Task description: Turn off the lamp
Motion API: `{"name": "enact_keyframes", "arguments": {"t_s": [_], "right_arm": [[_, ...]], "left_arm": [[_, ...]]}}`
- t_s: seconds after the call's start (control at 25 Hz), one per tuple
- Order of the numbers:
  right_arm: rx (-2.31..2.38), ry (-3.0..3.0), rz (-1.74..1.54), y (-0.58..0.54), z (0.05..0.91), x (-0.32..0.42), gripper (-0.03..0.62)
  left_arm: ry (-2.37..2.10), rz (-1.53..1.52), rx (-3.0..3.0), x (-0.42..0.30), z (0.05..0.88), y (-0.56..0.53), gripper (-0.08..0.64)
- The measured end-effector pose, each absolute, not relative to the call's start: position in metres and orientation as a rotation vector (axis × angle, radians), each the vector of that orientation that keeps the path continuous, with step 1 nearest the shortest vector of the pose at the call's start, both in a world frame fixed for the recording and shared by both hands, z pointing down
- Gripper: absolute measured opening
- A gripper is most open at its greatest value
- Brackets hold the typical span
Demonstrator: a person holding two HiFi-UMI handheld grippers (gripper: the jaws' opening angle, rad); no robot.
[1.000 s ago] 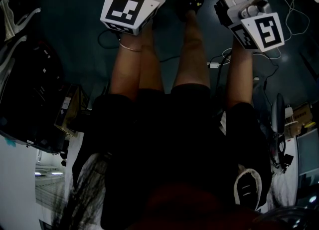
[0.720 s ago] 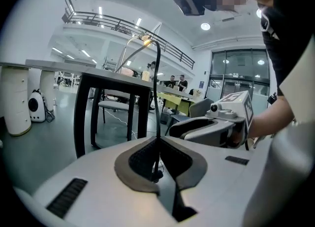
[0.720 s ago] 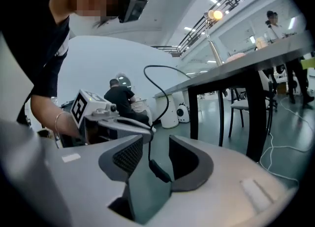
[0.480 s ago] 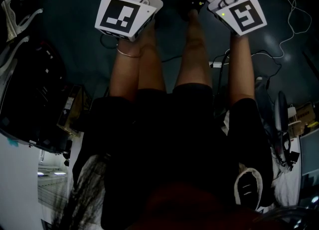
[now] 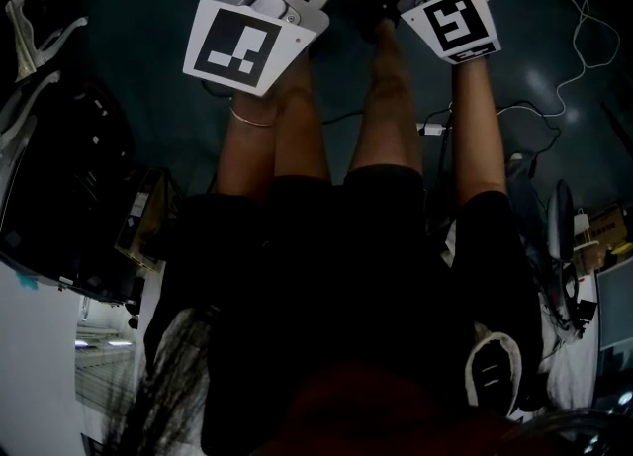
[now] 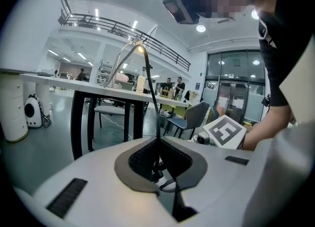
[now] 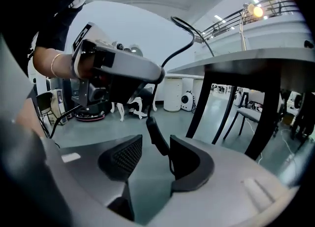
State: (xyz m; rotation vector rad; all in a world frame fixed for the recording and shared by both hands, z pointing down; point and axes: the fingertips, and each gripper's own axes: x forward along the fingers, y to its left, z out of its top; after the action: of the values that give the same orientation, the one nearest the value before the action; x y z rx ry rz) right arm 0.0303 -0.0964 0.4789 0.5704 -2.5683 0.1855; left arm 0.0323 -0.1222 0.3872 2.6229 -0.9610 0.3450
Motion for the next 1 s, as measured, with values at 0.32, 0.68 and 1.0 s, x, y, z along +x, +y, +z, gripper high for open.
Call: {"name": "enact_keyframes", "arguments": {"t_s": [0.32, 0.68, 1.0], "right_arm": [[0.622, -2.586, 0.221, -0.103, 0.478, 0.029, 0.146], [0.572, -2.617, 0.266, -0.096, 0.475, 0.024, 0.109], [0.545, -2.609, 0.287, -0.094, 0.472, 0.023, 0.104]], "left_arm": [[-0.931, 0.324, 2.641, 0.041, 0.375, -0.121, 0.023], [-0.957, 0.304, 2.623, 0.033, 0.371, -0.128, 0.023], [-0.958, 0.284, 2.635, 0.032, 0.369, -0.13, 0.023]]}}
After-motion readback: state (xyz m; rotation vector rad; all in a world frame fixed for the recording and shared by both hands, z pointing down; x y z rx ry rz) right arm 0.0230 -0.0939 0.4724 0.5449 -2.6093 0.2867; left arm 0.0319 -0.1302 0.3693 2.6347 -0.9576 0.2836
